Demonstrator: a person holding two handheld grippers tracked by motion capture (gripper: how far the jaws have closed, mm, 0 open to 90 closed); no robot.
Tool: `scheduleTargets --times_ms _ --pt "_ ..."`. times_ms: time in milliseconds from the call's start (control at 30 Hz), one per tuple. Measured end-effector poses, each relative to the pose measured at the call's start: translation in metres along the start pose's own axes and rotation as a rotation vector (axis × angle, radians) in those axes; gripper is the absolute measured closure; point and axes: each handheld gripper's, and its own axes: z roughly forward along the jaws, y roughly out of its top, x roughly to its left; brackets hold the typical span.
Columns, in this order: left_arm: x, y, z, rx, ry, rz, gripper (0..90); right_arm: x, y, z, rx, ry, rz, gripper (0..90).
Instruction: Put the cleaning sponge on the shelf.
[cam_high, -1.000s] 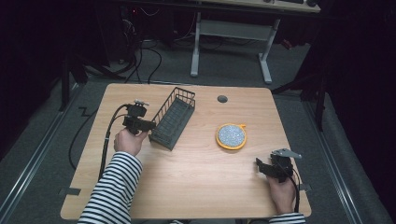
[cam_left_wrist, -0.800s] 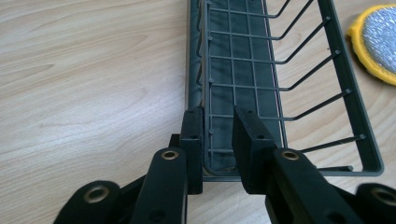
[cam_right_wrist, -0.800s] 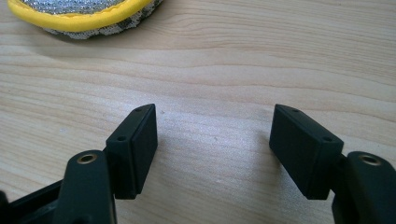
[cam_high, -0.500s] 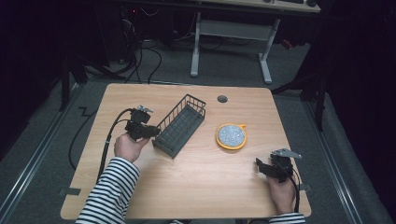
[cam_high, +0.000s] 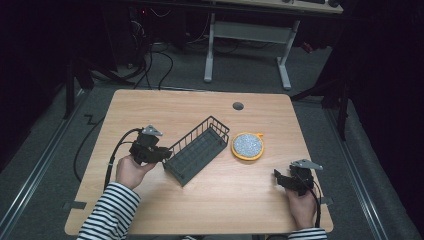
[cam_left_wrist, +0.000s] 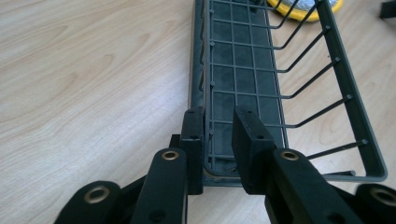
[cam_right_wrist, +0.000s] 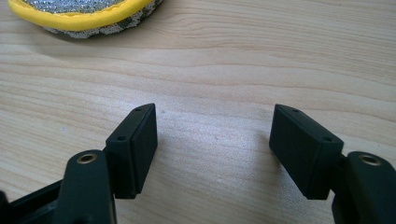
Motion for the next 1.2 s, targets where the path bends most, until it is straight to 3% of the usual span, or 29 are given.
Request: scheduleTargets --times_ms 367,533,567,667,800,933,1000,1200 --pt "-0.004 -0.015 -0.012 -0.005 -0.052 0.08 75.0 0.0 0.0 0.0 -0.002 0.001 -0.001 32.3" --pt "0.0 -0.017 -0.013 -0.024 -0.037 0.081 75.4 0.0 0.0 0.0 -0.002 0.001 -0.001 32.3" --pt "0.0 -0.017 -0.014 -0.039 -0.037 0.082 80.6 0.0 0.0 0.0 0.0 0.0 0.0 32.3" --pt "0.001 -0.016 -0.018 -0.082 -0.046 0.066 78.8 0.0 0.0 0.0 0.0 0.0 0.0 32.3" --pt "0.001 -0.017 -0.019 -0.089 -0.034 0.055 70.6 0.0 0.0 0.0 -0.001 0.0 0.0 32.3" --pt "0.003 -0.017 -0.022 -0.113 -0.003 0.031 55.2 0.0 0.0 0.0 0.0 0.0 0.0 32.3" --pt "0.006 -0.018 -0.028 -0.147 0.014 0.003 49.9 0.0 0.0 0.0 -0.002 0.001 -0.001 32.3" --pt "0.014 -0.023 -0.033 -0.188 0.05 -0.046 43.4 0.0 0.0 0.0 -0.001 0.0 0.0 32.3"
